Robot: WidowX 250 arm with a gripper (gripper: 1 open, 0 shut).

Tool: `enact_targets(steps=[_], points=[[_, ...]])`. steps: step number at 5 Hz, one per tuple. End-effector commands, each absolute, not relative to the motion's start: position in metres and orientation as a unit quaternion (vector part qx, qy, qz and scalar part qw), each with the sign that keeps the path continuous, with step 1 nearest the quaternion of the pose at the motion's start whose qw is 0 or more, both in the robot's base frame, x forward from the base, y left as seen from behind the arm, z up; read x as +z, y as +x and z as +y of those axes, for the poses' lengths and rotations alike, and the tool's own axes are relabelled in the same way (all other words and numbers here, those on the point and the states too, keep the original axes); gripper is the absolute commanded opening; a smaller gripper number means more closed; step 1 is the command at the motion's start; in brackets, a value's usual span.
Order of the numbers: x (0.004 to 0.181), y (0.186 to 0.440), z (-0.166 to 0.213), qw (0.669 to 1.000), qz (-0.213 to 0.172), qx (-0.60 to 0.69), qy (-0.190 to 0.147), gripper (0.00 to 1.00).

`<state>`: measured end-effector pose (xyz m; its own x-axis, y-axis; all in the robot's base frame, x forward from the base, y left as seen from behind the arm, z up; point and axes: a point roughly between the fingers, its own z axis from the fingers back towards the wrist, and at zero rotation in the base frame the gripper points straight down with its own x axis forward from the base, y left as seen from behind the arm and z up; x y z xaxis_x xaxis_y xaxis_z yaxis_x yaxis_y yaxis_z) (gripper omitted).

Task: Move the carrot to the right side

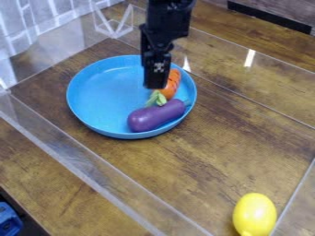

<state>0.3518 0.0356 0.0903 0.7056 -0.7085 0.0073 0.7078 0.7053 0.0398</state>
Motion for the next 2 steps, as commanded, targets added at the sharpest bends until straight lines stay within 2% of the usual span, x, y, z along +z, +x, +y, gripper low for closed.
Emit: enact_targets(steps=[1, 2], points=[[0.099, 0.363, 0.042, 0.915, -0.043, -0.401, 0.032, 1.00], [0.089, 0.368, 0.042, 0.902, -0.049, -0.427, 0.030, 1.00]])
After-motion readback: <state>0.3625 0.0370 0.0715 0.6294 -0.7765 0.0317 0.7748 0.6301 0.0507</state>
